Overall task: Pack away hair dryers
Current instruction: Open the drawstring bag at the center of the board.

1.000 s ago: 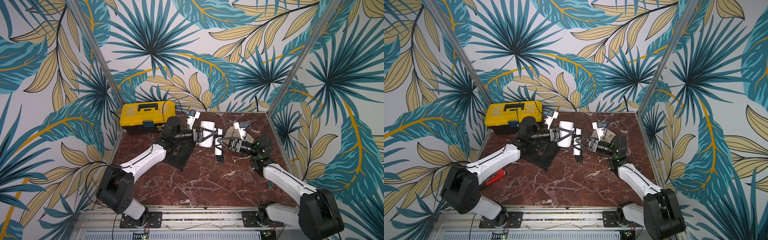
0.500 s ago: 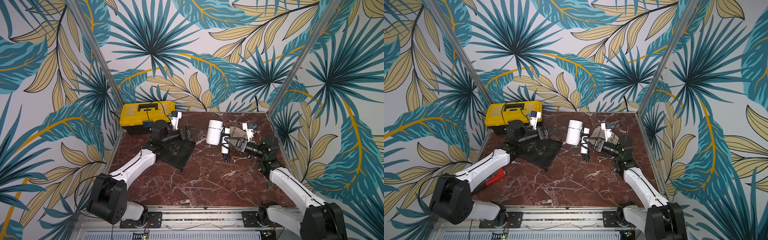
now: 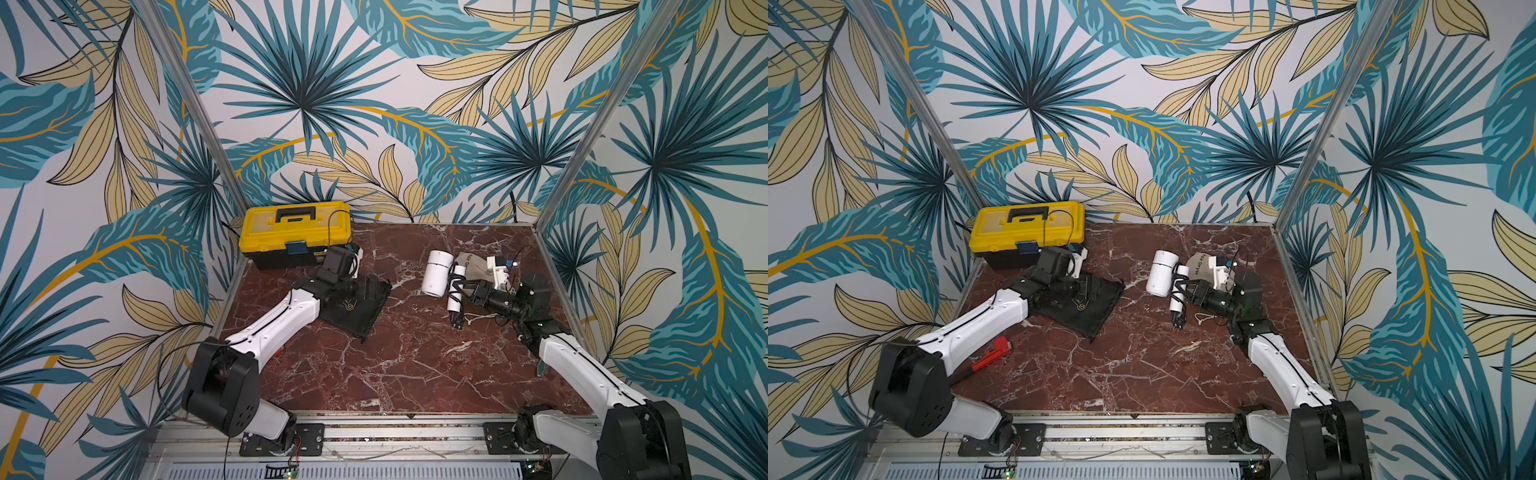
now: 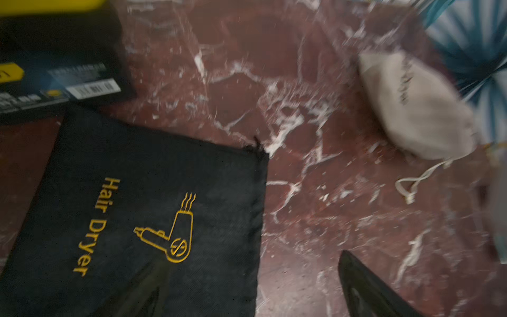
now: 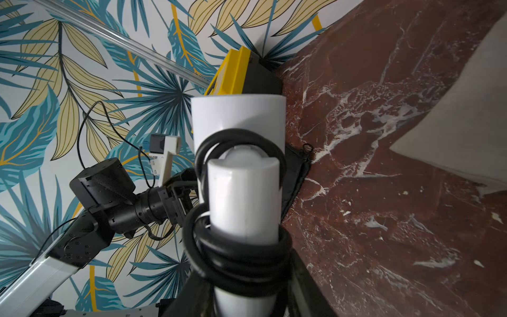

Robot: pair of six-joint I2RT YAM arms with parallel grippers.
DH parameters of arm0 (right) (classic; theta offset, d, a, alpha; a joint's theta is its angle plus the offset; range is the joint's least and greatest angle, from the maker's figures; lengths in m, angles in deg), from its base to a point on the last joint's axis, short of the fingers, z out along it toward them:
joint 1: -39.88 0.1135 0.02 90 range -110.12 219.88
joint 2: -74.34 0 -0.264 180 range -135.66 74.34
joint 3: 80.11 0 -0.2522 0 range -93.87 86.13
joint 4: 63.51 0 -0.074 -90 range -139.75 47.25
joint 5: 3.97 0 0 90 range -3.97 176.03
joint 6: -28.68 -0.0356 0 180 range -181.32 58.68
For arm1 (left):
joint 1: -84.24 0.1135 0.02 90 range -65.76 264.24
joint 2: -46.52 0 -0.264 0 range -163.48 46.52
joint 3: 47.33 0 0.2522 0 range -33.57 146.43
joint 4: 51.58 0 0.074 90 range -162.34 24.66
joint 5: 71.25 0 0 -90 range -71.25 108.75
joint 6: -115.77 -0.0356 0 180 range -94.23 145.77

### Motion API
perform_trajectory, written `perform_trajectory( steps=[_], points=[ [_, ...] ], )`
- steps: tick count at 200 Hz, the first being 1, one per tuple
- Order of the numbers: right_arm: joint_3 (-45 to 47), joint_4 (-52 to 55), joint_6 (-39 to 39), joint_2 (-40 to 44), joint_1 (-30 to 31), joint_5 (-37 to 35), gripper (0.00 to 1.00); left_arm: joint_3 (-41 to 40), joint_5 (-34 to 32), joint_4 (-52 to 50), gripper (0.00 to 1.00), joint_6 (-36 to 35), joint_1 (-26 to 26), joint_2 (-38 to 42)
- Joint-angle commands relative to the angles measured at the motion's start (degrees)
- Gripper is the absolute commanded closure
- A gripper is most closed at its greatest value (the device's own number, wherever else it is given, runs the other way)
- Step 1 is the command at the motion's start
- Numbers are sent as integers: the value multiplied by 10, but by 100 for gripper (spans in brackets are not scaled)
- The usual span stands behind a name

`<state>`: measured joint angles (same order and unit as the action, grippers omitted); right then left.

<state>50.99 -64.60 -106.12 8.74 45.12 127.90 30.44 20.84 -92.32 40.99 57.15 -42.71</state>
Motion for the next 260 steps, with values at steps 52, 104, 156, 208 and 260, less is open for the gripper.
perform_trajectory(
  steps=[52, 104, 156, 208, 260],
  points=[
    [33, 2, -13, -2, -1, -24, 88, 110, -178, -161, 35, -85, -82, -163],
    [40, 30, 3, -3, -1, -32, 88, 123, -153, -161, 52, -89, -82, -191],
    [44, 26, 2, -4, -1, -31, 88, 125, -134, -155, 58, -83, -82, -196],
    [43, 27, 3, -8, -1, -32, 88, 123, -113, -145, 50, -84, -92, -197],
    [42, 31, 5, -9, -1, -34, 88, 120, -116, -144, 56, -84, -97, -202]
  ],
)
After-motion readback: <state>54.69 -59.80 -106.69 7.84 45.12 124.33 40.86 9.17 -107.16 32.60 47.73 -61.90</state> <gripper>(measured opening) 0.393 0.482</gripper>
